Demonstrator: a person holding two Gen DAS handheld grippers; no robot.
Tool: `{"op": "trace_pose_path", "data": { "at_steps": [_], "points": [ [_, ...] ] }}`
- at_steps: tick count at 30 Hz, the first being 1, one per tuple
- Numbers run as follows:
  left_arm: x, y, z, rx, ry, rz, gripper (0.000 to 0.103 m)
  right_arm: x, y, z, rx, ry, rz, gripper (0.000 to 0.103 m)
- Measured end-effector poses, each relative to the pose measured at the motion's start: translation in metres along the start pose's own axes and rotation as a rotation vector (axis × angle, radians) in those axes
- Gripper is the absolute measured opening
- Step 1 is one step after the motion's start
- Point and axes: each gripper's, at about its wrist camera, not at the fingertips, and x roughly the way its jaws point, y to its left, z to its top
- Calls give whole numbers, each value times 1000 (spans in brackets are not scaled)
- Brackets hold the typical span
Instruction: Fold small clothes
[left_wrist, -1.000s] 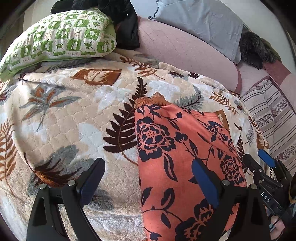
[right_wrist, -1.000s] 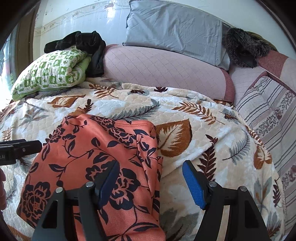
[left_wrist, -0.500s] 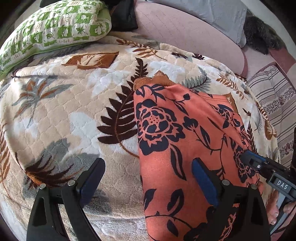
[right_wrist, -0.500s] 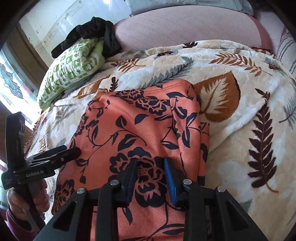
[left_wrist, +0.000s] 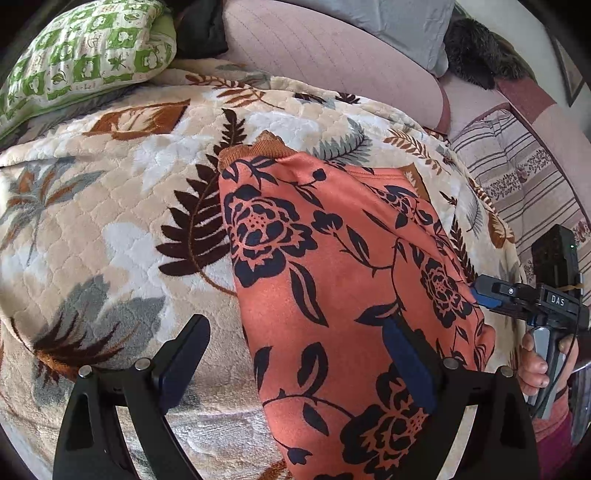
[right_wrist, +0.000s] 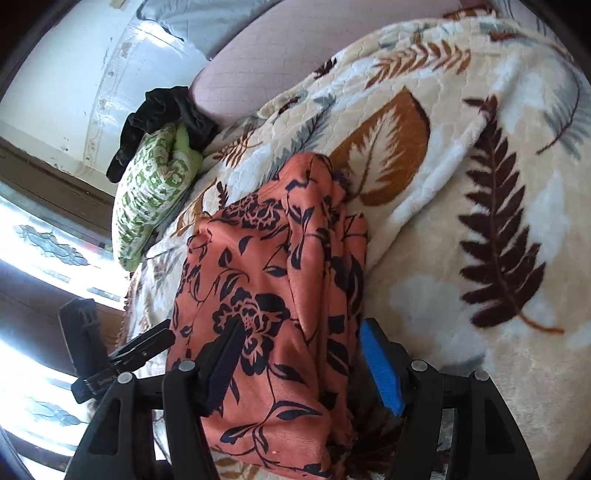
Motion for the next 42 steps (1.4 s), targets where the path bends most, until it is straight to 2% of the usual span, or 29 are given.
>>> {"op": "trace_pose_path", "data": {
  "at_steps": [3, 8, 15, 19, 27, 31, 32, 33, 37, 42],
  "points": [
    [1, 6, 0, -7, 17, -64, 94, 7, -13, -1, 40, 34, 33, 69],
    [10, 14, 2, -59, 61, -127, 94, 16, -32, 1, 99, 61, 99, 69],
    [28, 14, 0, -95, 113, -177, 94, 37, -36, 2, 129, 92, 207, 72],
    [31, 10, 1, -93, 112, -208, 94, 44, -35, 3, 134, 86, 257, 72],
    [33, 13, 4, -139, 90, -250, 94, 58, -19, 4, 90, 75, 276, 73],
    [32, 13, 4, -129, 60, -212, 80, 63, -6, 2, 50, 54, 244, 66],
    [31, 13, 4, -132, 52, -208, 77, 64, -5, 1, 41, 53, 226, 55],
    [30, 14, 4, -136, 42, -202, 75, 66, -2, 0, 36, 55, 220, 51],
    [23, 15, 3, -136, 15, -190, 61, 61, 10, 0, 0, 22, 175, 46],
    [7, 12, 4, -112, -19, -166, 59, 50, 32, -1, -50, -16, 149, 44]
  ]
}}
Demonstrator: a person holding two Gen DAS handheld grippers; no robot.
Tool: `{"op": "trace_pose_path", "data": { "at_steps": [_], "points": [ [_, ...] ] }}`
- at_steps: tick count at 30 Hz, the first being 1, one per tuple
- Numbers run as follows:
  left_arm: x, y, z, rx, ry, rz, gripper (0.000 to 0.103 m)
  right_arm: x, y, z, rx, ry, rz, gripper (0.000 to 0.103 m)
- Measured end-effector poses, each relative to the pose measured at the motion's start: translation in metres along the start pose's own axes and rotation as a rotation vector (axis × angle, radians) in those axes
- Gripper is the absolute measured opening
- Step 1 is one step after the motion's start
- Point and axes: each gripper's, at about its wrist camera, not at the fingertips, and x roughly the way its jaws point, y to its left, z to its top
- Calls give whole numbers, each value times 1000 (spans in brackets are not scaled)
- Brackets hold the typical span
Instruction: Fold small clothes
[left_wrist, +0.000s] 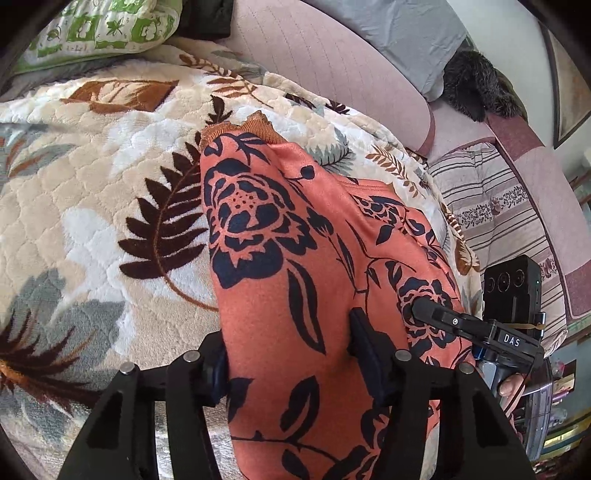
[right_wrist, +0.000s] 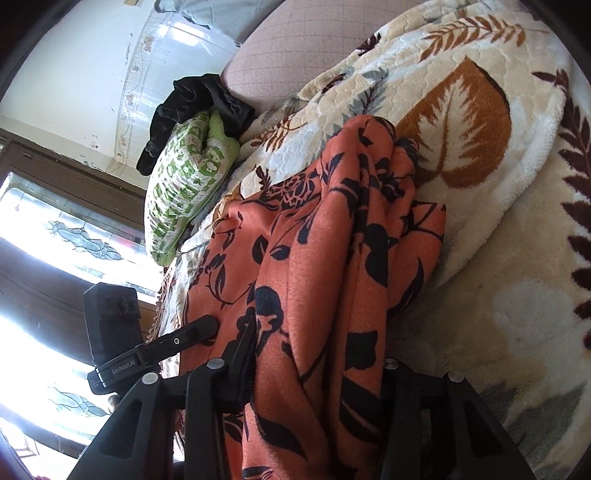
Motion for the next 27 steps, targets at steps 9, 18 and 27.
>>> {"op": "trace_pose_path", "data": {
  "at_steps": [9, 18, 27],
  "points": [
    [-55, 13, -1, -8, -93, 26, 59, 0, 44, -6, -57, -25, 37, 44],
    [-94, 39, -12, -30, -139, 83, 59, 25, 86, -22, -81, -1, 67, 44],
    [-112, 70, -31, -57, -136, 134, 59, 52, 119, -46, -136, 23, 21, 44]
  ]
}}
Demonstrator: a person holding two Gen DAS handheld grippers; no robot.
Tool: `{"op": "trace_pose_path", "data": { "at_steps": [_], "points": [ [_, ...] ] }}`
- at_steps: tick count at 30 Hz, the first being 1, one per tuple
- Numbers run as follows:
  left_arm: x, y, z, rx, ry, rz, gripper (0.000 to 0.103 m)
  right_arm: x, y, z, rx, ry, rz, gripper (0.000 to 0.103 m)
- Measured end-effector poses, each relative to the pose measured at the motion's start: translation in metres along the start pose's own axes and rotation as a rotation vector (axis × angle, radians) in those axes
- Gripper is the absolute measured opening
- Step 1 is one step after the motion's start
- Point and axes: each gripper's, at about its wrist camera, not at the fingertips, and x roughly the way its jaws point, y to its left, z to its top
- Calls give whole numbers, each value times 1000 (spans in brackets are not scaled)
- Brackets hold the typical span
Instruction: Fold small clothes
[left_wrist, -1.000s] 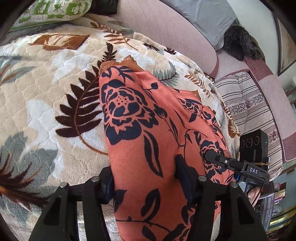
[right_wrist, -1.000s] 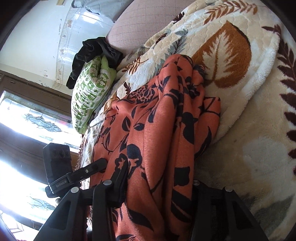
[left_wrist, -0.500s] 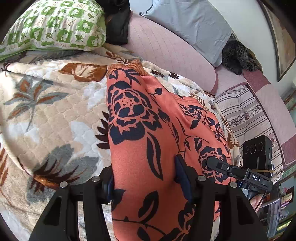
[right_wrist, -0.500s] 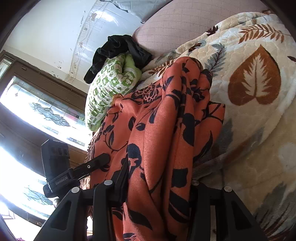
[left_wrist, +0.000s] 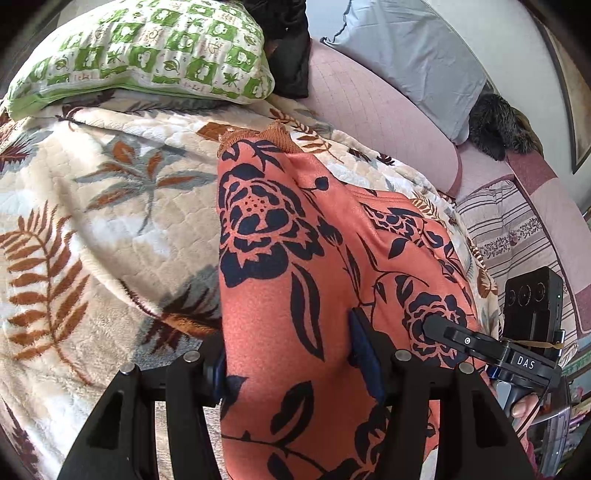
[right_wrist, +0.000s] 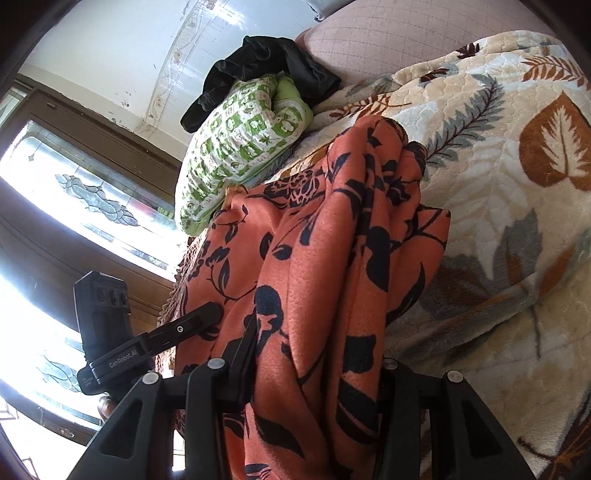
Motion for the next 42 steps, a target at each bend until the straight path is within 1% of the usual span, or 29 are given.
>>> {"op": "trace_pose_path", "data": {
  "at_steps": [8, 13, 17, 21, 28, 35, 39, 42],
  "points": [
    [-9, 18, -9, -15, 2, 25, 59, 17, 20, -12, -50, 15, -39, 44],
    [-6, 26, -13, -20, 21, 40, 59, 29, 35, -16, -86, 22, -86, 44],
    [0, 30, -18, -21, 40, 58, 59, 36, 35, -21, -94, 36, -123, 44],
    [7, 30, -21, -13, 50, 78, 59, 41, 36, -27, -130, 41, -178, 44],
    [13, 35, -21, -20, 58, 77, 60, 49, 37, -25, -143, 36, -213, 44],
    [20, 40, -20, -24, 57, 76, 65, 50, 42, -29, -174, 30, -269, 44],
    [24, 39, -20, 0, 46, 92, 69, 52, 44, -31, -190, 28, -302, 44],
    [26, 39, -20, -1, 44, 88, 71, 52, 45, -32, -194, 28, -312, 45]
  ]
}}
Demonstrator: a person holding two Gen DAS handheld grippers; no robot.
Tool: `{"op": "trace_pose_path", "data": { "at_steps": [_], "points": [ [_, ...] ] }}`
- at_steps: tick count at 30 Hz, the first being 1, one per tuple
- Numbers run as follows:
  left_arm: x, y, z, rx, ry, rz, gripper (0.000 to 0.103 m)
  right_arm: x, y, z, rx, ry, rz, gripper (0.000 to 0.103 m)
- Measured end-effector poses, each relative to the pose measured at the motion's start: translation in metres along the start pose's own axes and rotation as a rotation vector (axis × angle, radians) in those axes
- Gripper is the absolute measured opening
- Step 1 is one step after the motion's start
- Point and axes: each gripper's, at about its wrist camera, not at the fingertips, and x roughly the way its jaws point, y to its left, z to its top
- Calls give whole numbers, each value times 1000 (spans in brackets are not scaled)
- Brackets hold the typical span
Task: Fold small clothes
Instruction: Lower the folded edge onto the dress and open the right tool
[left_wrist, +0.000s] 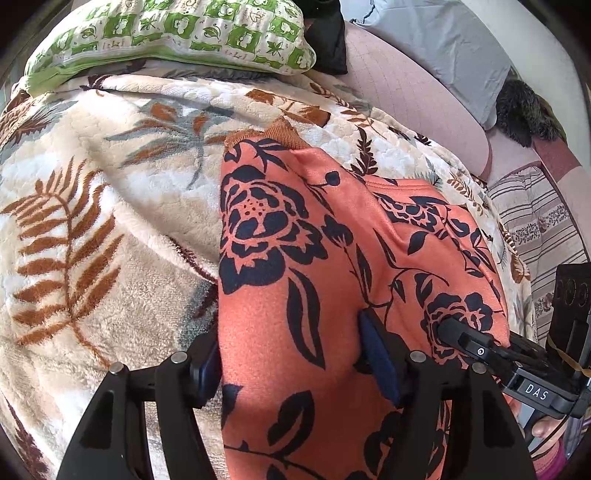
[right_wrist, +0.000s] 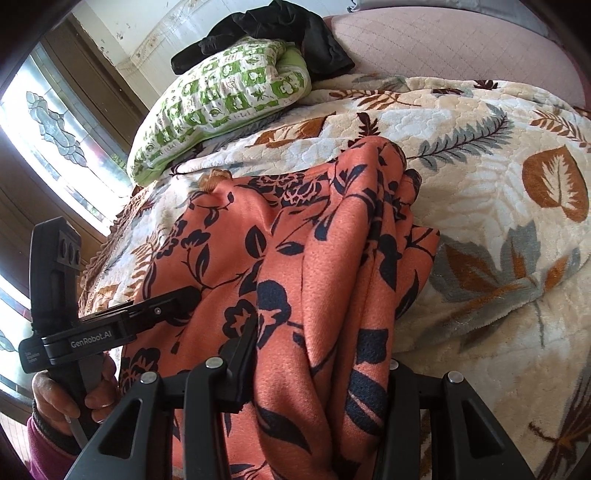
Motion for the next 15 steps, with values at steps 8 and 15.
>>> {"op": "trace_pose_path", "data": {
  "at_steps": [8, 15],
  "points": [
    [0, 1, -1, 0, -8, 38, 80, 7, -8, -4, 23, 11, -16, 52],
    [-43, -42, -18, 131, -183, 328, 81, -11, -13, -10, 97, -2, -42, 61]
  ]
}}
